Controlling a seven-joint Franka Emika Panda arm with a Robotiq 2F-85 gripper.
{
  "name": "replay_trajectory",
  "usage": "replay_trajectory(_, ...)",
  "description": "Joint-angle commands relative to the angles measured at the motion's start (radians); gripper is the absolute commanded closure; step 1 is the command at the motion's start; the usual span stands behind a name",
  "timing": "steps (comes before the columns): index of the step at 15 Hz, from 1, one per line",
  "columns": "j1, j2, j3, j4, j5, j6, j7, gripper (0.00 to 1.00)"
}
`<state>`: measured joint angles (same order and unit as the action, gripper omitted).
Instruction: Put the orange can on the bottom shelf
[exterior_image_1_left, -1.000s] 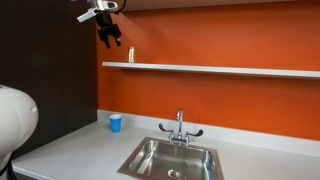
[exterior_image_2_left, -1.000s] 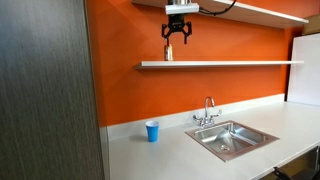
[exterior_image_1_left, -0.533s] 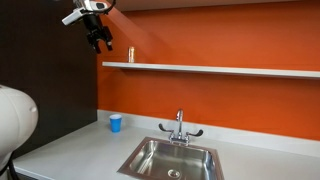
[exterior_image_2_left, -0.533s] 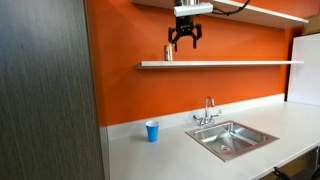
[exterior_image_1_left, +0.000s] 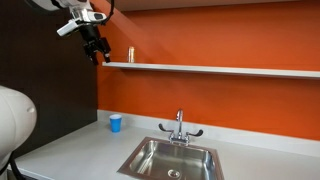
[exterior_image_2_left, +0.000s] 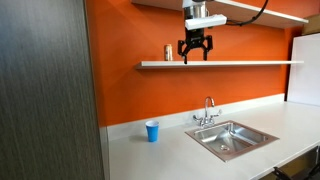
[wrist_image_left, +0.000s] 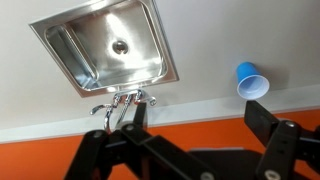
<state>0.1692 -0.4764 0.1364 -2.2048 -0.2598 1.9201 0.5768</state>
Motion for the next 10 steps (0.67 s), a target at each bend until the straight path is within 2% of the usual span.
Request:
replay_trajectory(1, -0.048, -0.061, 0.019, -0.104, 0.041, 0.053, -0.034, 0.00)
replay_trajectory(4, -0.059, -0.071, 0.018, -0.157, 0.063, 0.070, -0.039, 0.00)
replay_trajectory(10, -0.060, -0.071, 0.002, -0.247, 0.088, 0.139, -0.160, 0.00)
